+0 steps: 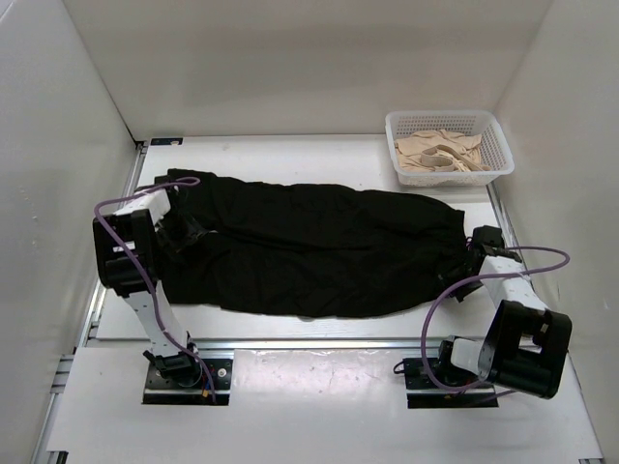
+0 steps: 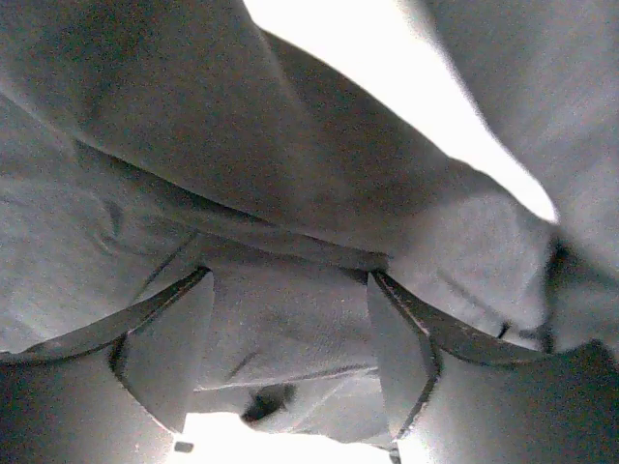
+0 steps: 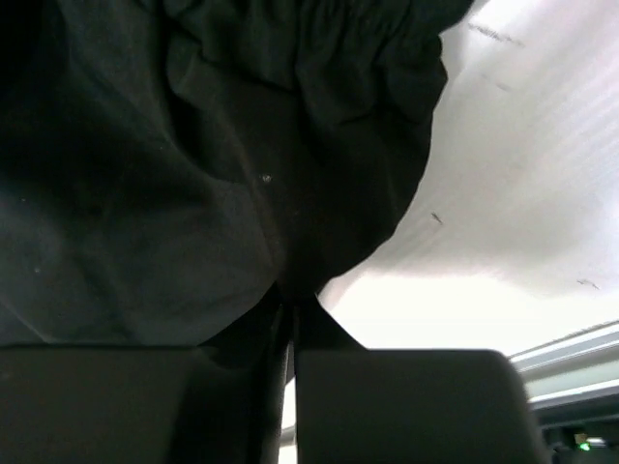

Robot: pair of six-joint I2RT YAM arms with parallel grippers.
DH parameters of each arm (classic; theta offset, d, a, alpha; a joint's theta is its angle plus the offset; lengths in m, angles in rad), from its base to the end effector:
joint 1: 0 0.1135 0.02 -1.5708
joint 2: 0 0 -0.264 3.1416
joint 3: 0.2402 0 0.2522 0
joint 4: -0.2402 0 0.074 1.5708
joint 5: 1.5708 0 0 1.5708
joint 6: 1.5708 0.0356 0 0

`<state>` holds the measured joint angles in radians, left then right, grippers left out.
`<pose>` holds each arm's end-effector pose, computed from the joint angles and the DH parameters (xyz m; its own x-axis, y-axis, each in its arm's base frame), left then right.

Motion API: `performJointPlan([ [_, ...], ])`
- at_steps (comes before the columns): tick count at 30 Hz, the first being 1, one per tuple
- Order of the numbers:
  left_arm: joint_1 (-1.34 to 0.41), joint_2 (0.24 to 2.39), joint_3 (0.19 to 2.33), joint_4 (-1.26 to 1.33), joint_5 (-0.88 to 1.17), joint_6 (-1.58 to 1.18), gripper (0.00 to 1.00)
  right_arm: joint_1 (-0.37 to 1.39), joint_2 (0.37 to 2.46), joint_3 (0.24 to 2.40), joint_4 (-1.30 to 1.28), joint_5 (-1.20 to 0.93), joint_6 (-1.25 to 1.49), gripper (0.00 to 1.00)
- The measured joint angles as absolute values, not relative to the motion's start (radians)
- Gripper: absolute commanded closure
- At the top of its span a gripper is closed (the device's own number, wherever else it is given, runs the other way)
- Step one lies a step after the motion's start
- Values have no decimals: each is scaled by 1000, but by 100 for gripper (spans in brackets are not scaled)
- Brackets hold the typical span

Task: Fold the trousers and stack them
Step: Flatten the trousers out

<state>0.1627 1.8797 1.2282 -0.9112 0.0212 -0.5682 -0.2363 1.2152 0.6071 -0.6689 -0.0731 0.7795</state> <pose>0.3280 0.0531 0.1546 -0.7447 -0.6674 0.0046 -0.6673 0.7444 -0.0222 0.1903 -0.0432 0.1655 -0.5122 0.8444 -0.1568 0.8056 0.5357 0.2533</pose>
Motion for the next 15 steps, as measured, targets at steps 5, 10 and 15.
performJointPlan([
  [5, 171, 2001, 1406, -927, 7, -570, 25, -157, 1240, 626, -644, -51, 802, 100],
  [10, 174, 2161, 1673, -952, -13, -568, 25, 1, 1264, 627, -625, -14, 867, 100],
  [15, 176, 2267, 1929, -1039, -49, -548, 15, 180, 1286, 654, -643, 46, 962, 49],
])
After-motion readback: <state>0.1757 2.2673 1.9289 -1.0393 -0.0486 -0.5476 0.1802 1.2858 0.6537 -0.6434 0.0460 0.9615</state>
